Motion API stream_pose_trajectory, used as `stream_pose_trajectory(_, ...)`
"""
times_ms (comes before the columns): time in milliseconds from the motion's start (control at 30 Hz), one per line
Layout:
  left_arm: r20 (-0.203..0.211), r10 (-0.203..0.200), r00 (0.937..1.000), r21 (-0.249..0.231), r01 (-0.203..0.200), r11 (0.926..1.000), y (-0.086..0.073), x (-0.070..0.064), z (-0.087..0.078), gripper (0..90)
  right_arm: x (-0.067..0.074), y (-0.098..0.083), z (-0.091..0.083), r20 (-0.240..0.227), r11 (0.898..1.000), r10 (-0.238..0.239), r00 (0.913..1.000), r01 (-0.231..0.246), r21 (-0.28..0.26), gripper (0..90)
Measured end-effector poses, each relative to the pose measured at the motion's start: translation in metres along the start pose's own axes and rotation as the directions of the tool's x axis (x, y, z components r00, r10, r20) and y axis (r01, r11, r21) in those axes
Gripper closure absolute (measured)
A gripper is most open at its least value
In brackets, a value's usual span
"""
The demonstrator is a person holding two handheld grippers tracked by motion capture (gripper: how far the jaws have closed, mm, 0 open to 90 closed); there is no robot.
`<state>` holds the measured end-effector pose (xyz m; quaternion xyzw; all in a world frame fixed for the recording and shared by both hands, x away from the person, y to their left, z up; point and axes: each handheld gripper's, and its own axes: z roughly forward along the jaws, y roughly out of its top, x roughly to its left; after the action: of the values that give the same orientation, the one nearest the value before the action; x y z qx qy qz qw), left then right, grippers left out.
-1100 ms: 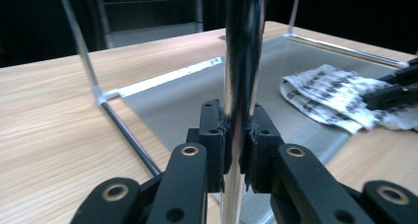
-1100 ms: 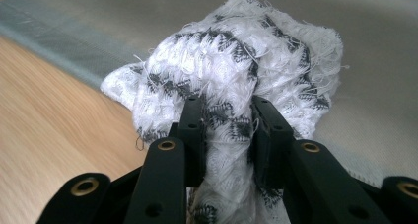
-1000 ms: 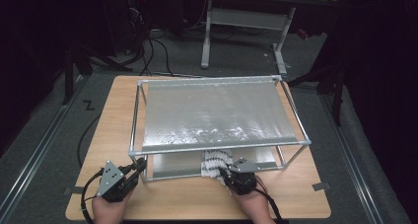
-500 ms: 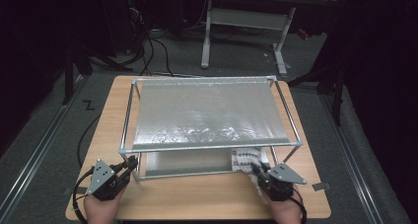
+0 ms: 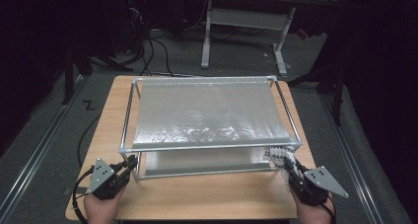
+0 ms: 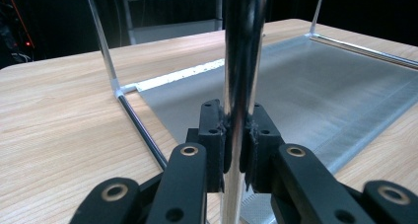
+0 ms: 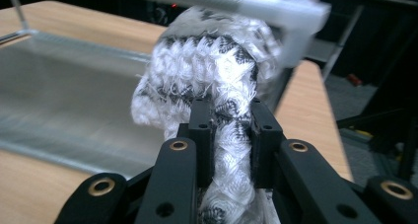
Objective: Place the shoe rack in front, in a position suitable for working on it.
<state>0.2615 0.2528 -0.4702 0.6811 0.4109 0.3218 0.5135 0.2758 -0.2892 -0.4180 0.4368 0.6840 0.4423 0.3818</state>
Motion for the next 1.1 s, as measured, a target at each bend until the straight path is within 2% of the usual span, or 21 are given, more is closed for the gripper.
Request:
stream_pose_trajectory(233,0.0,0.002,1.0,-0.002,-0.002,1.0,0.0,0.0,0.0,80.2,-0.002,0.005,-0.006,0.048,0.999,-0.012,0.9988,0.014,-0.043,76.8)
stream_pose_trajectory(400,0.001,0.0,1.0,-0.003,0.0,1.0,0.0,0.0,0.0,80.2,0.0,0.007,-0.007,0.057,0.999,-0.019,0.9982,0.022,-0.042,76.8)
stream_pose_trajectory(500,0.001,-0.002,1.0,-0.004,0.002,1.0,0.0,0.0,0.0,80.2,-0.004,0.001,-0.001,0.049,1.0,0.001,0.9988,-0.001,-0.009,76.8)
stream_pose_trajectory(600,0.002,-0.002,1.0,-0.004,0.002,1.0,-0.001,0.0,0.0,80.2,-0.005,-0.006,0.005,0.047,1.0,0.003,0.9989,-0.004,0.022,76.8)
stream_pose_trajectory(700,0.002,-0.004,1.0,-0.007,0.004,1.0,-0.001,-0.001,-0.001,80.2,-0.005,-0.016,0.013,0.047,0.997,0.013,0.9988,-0.017,0.072,76.8)
stream_pose_trajectory(733,0.002,-0.004,1.0,-0.007,0.004,1.0,-0.001,-0.001,-0.001,80.2,-0.005,-0.016,0.013,0.047,0.997,0.013,0.9988,-0.017,0.072,76.8)
stream_pose_trajectory(767,0.002,-0.005,1.0,-0.006,0.005,1.0,-0.001,-0.001,-0.001,80.2,-0.004,-0.022,0.018,0.039,0.994,0.017,0.9991,-0.021,0.106,76.9)
stream_pose_trajectory(800,0.002,-0.005,1.0,-0.006,0.005,1.0,-0.001,-0.001,-0.001,80.2,-0.004,-0.022,0.018,0.039,0.994,0.017,0.9991,-0.021,0.106,76.9)
stream_pose_trajectory(833,0.002,-0.004,1.0,-0.006,0.004,1.0,-0.001,-0.001,-0.001,80.2,-0.003,-0.029,0.023,0.032,0.989,0.018,0.9993,-0.022,0.144,76.9)
stream_pose_trajectory(867,0.002,-0.004,1.0,-0.006,0.004,1.0,-0.001,-0.001,-0.001,80.2,-0.003,-0.029,0.023,0.032,0.989,0.018,0.9993,-0.022,0.144,76.9)
stream_pose_trajectory(967,0.0,-0.004,1.0,-0.006,0.004,1.0,-0.002,-0.001,-0.002,80.2,-0.003,-0.044,0.034,0.015,0.976,0.04,0.9991,-0.043,0.213,76.9)
stream_pose_trajectory(1000,0.0,-0.004,1.0,-0.006,0.004,1.0,-0.002,-0.001,-0.002,80.2,-0.003,-0.044,0.034,0.015,0.976,0.04,0.9991,-0.043,0.213,76.9)
stream_pose_trajectory(1033,0.0,-0.005,1.0,-0.007,0.005,1.0,-0.002,-0.001,-0.002,80.2,-0.002,-0.05,0.04,0.006,0.968,0.045,0.999,-0.045,0.245,76.9)
stream_pose_trajectory(1100,0.002,-0.006,1.0,-0.008,0.006,1.0,-0.002,-0.001,-0.002,80.2,-0.001,-0.053,0.043,0.003,0.964,0.046,0.9989,-0.046,0.264,76.9)
